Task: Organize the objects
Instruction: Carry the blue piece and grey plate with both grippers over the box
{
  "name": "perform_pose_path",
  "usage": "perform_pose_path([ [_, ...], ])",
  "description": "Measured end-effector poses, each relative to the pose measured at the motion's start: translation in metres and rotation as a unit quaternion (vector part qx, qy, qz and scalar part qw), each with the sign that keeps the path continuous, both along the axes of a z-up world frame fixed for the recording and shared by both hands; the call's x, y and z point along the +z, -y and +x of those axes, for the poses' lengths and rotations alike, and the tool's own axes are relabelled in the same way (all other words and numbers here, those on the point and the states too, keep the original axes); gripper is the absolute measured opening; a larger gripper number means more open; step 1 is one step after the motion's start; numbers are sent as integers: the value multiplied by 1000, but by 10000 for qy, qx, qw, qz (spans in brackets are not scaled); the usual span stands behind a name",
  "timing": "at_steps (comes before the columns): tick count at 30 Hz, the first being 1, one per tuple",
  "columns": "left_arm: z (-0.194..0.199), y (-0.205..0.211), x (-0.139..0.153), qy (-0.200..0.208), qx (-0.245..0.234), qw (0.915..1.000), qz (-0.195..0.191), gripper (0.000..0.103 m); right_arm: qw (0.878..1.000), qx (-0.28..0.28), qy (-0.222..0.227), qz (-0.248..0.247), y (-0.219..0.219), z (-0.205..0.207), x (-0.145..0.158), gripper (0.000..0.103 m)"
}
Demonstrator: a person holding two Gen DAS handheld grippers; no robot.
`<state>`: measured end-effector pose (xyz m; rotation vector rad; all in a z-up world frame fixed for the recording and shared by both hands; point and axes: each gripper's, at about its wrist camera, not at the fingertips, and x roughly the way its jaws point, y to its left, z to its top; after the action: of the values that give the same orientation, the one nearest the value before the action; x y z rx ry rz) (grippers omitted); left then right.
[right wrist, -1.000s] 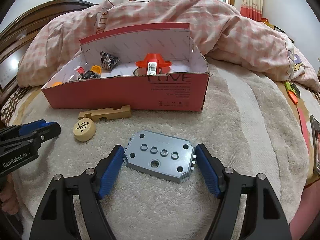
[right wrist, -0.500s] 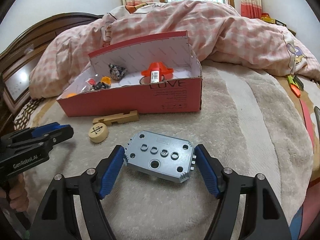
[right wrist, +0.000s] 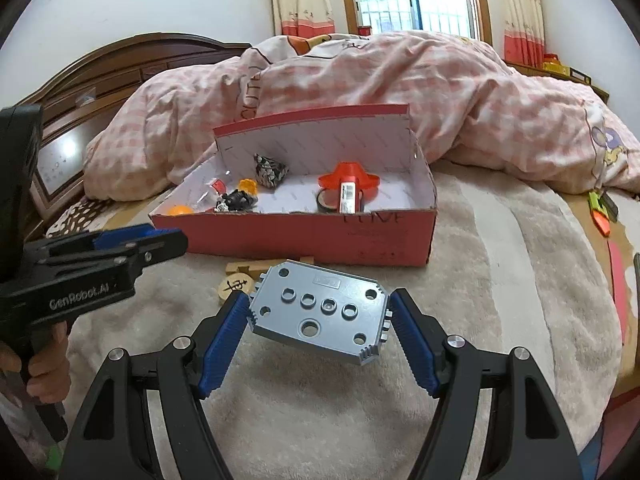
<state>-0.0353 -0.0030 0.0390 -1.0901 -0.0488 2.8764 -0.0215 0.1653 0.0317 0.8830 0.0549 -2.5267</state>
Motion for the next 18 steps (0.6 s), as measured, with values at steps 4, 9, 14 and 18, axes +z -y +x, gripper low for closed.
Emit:
perform_pose_path([
  [4,-8,2,5,-63,22,10000,25,48,9999,53,-90,-11,4,-4,7,74],
  [9,-18,4,10,-96,62,9999,55,48,9997,115,-207,19,7,-11,16,74],
  [14,-30,5,18,-193,99,9998,-11,48,9995,185,-266,23,11,-22,22,74],
  [18,-43,3,21,-218,140,9996,-75,48,9990,266,-346,103,18,-31,27,74],
])
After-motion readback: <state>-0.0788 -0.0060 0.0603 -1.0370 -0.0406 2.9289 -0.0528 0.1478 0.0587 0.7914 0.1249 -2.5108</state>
